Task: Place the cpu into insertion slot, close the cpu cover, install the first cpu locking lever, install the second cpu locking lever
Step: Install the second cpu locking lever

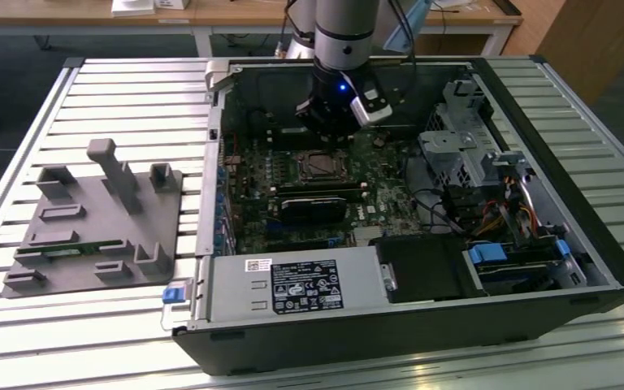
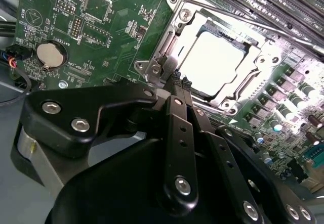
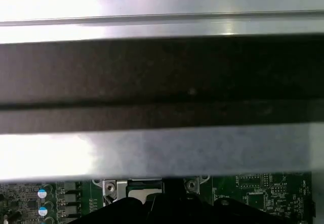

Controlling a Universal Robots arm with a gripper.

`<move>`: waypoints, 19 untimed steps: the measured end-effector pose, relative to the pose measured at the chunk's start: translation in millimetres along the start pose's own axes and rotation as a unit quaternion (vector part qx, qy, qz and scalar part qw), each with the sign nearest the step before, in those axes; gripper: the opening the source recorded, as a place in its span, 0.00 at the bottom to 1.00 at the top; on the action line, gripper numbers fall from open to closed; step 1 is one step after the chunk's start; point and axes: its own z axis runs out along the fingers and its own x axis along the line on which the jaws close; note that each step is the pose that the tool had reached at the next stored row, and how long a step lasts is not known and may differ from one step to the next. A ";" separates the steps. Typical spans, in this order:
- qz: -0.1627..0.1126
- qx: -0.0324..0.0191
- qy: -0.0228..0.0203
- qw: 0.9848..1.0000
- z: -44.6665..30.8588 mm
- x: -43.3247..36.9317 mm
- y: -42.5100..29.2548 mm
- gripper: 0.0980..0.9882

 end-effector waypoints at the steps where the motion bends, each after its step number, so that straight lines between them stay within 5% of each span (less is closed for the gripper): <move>1: 0.000 0.000 0.000 1.000 0.0 0.0 -0.2 0.01; 10: 0.000 0.000 0.000 1.000 -2.7 -0.1 -0.9 0.01; 19: 0.000 0.001 0.000 1.000 -29.9 -0.4 -0.5 0.01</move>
